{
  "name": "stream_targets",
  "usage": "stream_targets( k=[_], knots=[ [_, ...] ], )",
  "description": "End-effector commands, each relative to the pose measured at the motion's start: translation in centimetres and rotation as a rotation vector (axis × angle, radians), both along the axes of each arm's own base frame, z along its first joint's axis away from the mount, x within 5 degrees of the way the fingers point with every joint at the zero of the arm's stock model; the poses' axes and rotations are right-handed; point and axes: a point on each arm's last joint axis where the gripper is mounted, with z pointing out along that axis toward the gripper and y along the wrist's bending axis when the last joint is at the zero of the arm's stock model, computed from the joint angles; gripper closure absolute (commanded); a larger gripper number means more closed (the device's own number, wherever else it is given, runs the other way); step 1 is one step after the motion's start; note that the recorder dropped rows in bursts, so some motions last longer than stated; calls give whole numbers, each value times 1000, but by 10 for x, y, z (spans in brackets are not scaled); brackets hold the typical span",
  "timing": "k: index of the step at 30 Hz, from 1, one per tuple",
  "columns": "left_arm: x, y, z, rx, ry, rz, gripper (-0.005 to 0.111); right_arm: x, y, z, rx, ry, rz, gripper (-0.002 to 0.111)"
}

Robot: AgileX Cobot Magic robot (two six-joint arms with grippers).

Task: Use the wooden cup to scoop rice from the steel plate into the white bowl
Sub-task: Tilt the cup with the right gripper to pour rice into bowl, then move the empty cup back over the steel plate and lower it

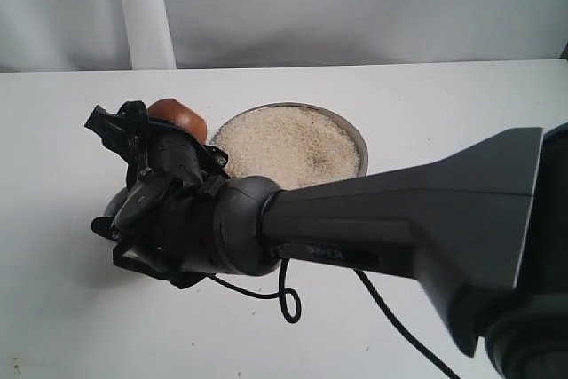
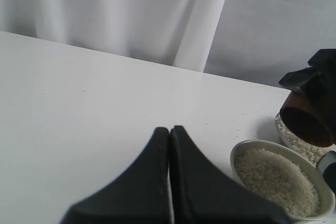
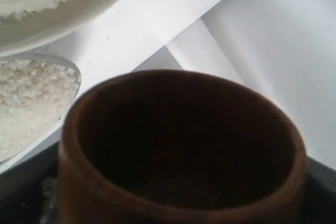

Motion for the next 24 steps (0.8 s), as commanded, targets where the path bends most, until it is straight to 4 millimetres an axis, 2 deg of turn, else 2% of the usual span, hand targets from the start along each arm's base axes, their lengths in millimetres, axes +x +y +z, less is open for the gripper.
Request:
stream_targets(
  k=[1, 5, 7, 10, 12, 15, 17, 20, 24],
  knots=[
    [0, 0, 0, -4, -1, -4, 107, -1, 1, 3, 86, 22, -38, 108],
    [0, 0, 0, -4, -1, -4, 107, -5, 2, 10, 317, 167, -107, 108],
    [0, 0, 0, -4, -1, -4, 107, -8, 3, 20, 468, 306, -117, 108],
    [0, 0, 0, -4, -1, -4, 107, -1, -6, 38, 616, 377, -162, 108],
    [0, 0, 0, -4, -1, -4, 107, 10, -19, 53, 701, 409, -219, 108],
    [0, 0, 0, -4, -1, -4, 107, 31, -49, 83, 866, 463, -324, 108],
    [0, 0, 0, -4, -1, -4, 107, 38, -62, 94, 903, 468, -353, 108],
    [0, 0, 0, -4, -1, -4, 107, 49, -82, 105, 938, 471, -407, 108],
    [0, 0, 0, -4, -1, -4, 107, 64, -106, 110, 923, 451, -486, 108]
  ],
)
